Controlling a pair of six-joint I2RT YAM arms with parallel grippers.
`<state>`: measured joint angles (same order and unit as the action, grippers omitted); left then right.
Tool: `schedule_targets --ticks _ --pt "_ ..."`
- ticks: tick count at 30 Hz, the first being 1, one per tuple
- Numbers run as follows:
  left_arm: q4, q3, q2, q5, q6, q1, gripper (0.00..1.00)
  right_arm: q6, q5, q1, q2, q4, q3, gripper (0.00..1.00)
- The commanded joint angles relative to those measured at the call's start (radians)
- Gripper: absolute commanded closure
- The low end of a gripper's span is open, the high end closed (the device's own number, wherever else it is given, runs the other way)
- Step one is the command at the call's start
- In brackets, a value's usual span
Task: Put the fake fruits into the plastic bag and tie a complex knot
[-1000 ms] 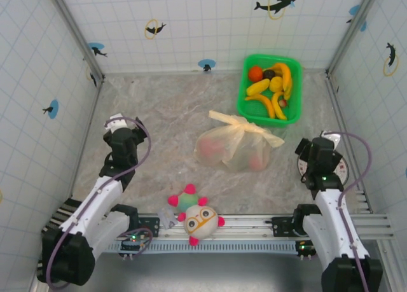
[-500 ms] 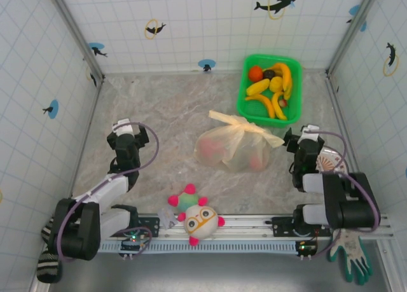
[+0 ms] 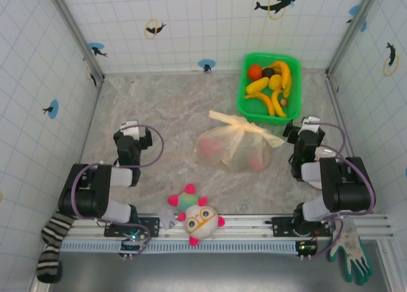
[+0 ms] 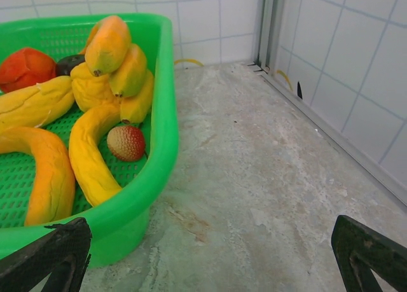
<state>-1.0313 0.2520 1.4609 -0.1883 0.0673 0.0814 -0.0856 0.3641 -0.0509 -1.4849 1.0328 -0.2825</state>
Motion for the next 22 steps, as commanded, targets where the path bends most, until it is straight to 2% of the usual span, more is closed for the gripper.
schedule_targets --ticks 1,3,5,6,22 --pt "-0.092 0.022 0.028 0.091 -0.030 -0.053 0.03 -0.002 0.030 -0.009 0.014 -0.009 -0.020 0.00" --pt "-0.237 -0.024 0.067 0.101 -0.039 -0.068 0.03 -0.002 0.027 -0.007 0.014 -0.008 -0.020 0.00" --pt "-0.146 -0.003 0.047 0.103 -0.038 -0.068 0.03 -0.003 0.027 -0.007 0.015 -0.009 -0.021 0.00" --pt "-0.187 -0.009 0.059 0.100 -0.037 -0.068 0.03 -0.003 0.027 -0.007 0.015 -0.009 -0.021 0.00" --pt "-0.167 -0.006 0.051 0.102 -0.033 -0.068 0.02 -0.002 0.027 -0.007 0.015 -0.009 -0.020 0.00"
